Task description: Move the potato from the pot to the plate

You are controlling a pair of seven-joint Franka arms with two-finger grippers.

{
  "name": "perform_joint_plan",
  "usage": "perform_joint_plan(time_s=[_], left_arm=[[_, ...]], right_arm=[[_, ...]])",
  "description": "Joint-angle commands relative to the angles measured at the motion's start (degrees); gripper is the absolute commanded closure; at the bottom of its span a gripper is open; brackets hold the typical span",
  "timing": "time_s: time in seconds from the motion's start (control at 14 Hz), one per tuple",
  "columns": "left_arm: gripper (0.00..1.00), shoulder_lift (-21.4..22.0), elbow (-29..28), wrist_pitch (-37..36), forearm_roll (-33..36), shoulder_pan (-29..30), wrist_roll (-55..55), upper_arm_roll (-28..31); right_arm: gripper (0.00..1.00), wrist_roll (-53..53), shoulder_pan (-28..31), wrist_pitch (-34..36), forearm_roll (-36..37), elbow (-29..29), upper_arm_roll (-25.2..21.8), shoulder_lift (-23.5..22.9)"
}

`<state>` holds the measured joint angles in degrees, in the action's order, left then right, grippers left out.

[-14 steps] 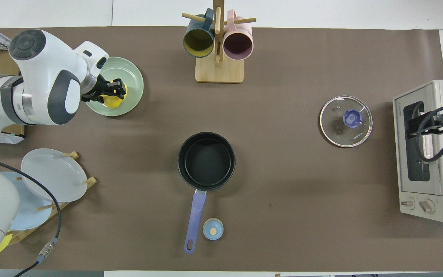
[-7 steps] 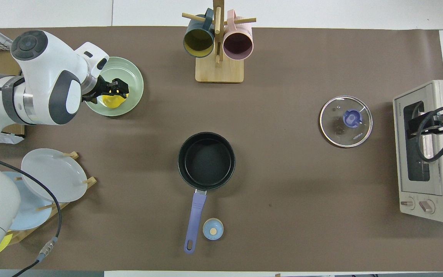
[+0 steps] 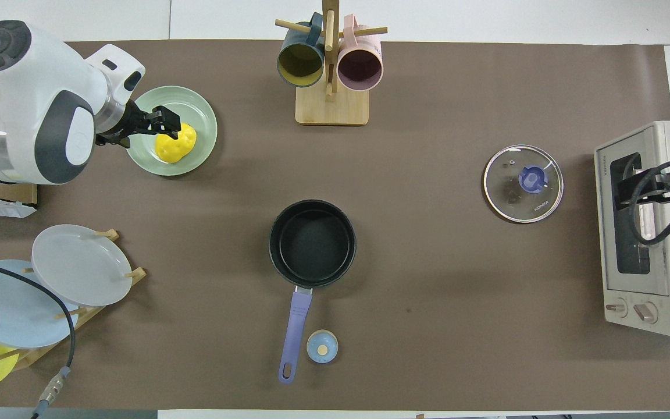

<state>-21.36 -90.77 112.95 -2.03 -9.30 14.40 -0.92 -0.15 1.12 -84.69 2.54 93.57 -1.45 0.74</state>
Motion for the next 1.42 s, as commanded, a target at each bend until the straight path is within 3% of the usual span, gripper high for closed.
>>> perform_joint_plan(time_s=[0.0, 0.36, 0.71, 0.93, 1.21, 1.35], left_arm=[[0.0, 4.82, -0.81, -4.74, 1.41, 0.68, -0.6, 0.48], [0.0, 13.94, -1.16, -8.26, 1.41, 2.88, -2.61, 2.33], [0.0, 22.66, -1.43, -18.19, 1.5, 4.2, -6.92, 2.33], [0.0, 24.07, -2.47, -23.55, 1.5, 3.94, -7.01, 2.33], [0.0, 26.8, -7.32, -22.78, 1.5, 4.02, -7.01, 2.24], [0.0, 24.62, -2.87, -22.42, 1.5, 3.93, -7.01, 2.24]], right_arm=[[0.0, 0.76, 0.55, -0.91, -1.13, 1.0, 0.22, 0.76], [0.0, 0.76, 0.55, -0.91, -1.13, 1.0, 0.22, 0.85], [0.0, 0.76, 0.55, -0.91, -1.13, 1.0, 0.22, 0.85], [0.0, 0.76, 0.55, -0.91, -1.13, 1.0, 0.22, 0.85], [0.0, 0.76, 0.55, -0.91, -1.13, 1.0, 0.22, 0.85], [0.0, 0.76, 0.55, -0.91, -1.13, 1.0, 0.22, 0.85]])
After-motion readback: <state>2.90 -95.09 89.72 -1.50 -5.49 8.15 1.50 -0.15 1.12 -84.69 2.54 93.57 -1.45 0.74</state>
